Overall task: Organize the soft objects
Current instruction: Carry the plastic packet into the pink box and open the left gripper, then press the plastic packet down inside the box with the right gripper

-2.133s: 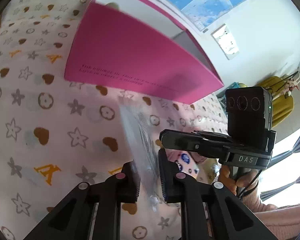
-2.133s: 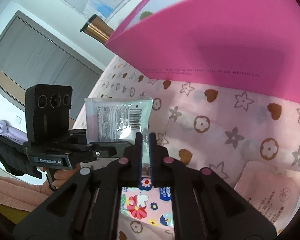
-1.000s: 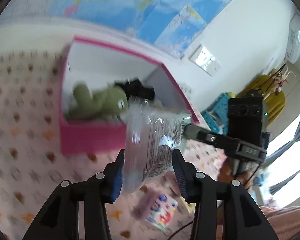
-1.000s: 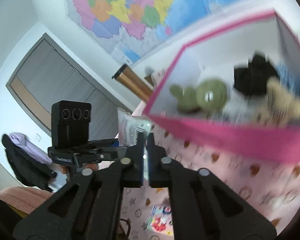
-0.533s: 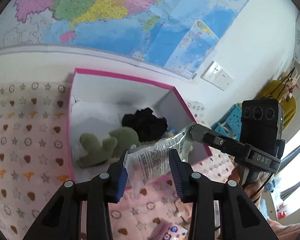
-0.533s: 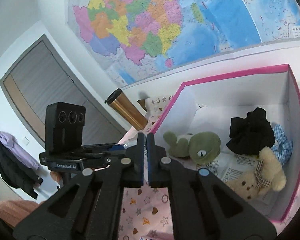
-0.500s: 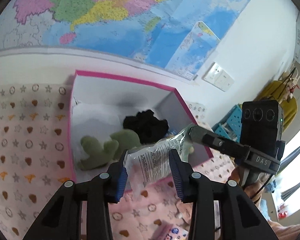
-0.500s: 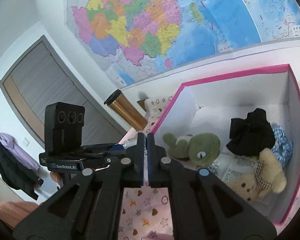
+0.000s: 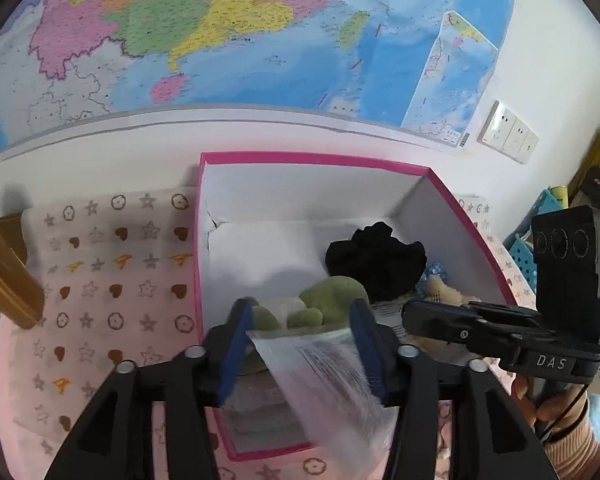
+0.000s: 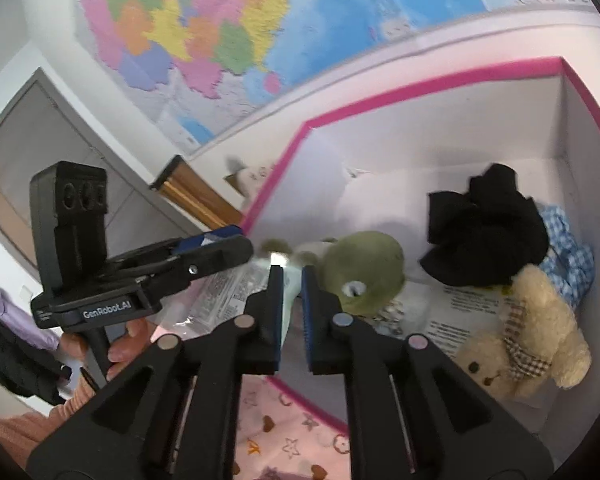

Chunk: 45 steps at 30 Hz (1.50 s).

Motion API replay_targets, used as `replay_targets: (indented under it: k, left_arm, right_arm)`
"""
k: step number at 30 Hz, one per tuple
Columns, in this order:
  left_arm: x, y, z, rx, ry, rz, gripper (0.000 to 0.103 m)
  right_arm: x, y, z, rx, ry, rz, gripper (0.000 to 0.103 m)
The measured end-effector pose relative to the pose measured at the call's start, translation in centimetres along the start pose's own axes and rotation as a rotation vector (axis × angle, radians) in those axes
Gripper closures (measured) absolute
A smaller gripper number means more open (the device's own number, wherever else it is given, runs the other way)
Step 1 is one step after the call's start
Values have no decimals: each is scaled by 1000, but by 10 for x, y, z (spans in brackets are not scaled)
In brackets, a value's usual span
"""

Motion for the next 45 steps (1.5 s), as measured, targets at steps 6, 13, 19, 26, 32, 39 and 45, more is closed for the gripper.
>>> replay_targets:
  k: [6, 13, 19, 26, 32, 39, 45]
  left_arm:
    - [-9, 7, -3, 15, -11, 30, 48]
    - [-18, 15, 4, 78, -54, 54, 48]
    - [-27, 5, 20, 56, -169, -31, 48]
    - [-33, -4, 33, -103, -255, -144, 50]
    - [-22, -10, 17, -14, -187, -188, 46]
    - [-21, -23, 9, 48, -137, -239, 49]
    - [-16, -25, 15, 149, -148, -192, 48]
  right_arm:
    - [-5, 8, 3, -41, 18, -9, 87]
    - [-12, 0, -5, -90, 68, -60, 78]
    - [-15, -20, -11, -101, 97, -129, 77]
    - [-15, -12, -7, -99, 66, -123, 72]
    - [-13, 1, -1, -116, 45, -99, 66]
    - [-15, -12, -6, -131, 81, -144, 65]
    - [-14, -30, -11, -157, 110, -205, 62]
Point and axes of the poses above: each gripper's, at about its wrist camera, not at the fingertips, and y roughly against the way its jaws point, z to its right, x to its top, the point moved 3 cm from there along -y, roughly the way its jaws point, and after that the axes turned 7 degrees about -z, right-handed, at the moved point
